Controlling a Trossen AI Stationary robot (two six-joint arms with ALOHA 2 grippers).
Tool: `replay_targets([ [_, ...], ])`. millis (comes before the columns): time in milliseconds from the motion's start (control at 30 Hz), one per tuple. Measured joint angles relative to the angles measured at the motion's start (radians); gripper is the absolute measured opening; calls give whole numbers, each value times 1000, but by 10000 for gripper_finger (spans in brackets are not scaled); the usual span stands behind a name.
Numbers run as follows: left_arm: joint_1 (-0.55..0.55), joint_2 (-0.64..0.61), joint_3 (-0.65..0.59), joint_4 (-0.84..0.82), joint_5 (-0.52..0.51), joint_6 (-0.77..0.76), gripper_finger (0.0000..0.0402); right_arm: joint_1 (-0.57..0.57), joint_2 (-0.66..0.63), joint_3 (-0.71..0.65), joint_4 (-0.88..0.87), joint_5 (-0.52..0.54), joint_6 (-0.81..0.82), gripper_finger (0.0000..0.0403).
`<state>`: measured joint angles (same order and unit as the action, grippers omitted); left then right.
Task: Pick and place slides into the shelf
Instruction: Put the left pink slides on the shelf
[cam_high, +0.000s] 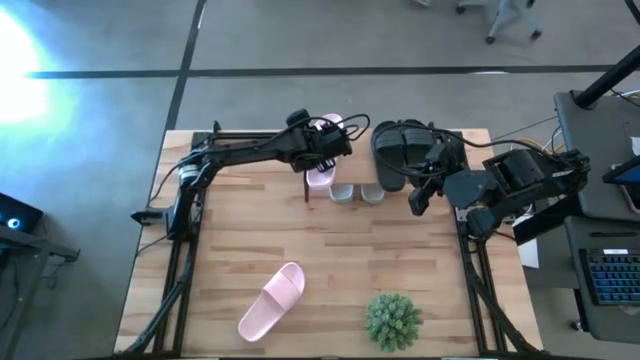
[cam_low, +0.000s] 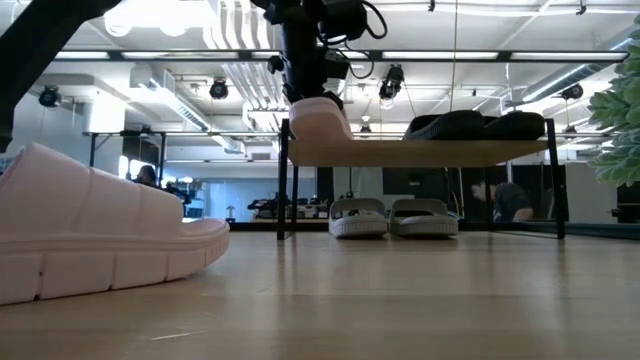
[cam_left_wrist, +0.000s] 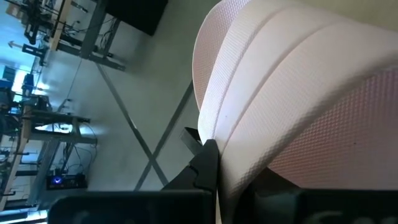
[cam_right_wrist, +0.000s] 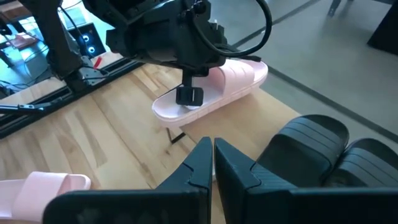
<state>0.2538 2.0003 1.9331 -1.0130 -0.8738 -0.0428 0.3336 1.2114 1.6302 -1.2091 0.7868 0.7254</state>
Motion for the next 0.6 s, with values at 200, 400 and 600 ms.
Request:
replay_targets([
  [200, -7, -1, -11, 1, 8, -1, 0, 0, 0, 0, 0, -1, 0, 9],
  [400, -7, -2, -17, 1, 36, -2, 0, 0, 0, -29, 0, -106, 94, 9],
  [600, -7, -2, -25, 9, 39, -2, 0, 0, -11, -124, -13, -139, 267, 8],
])
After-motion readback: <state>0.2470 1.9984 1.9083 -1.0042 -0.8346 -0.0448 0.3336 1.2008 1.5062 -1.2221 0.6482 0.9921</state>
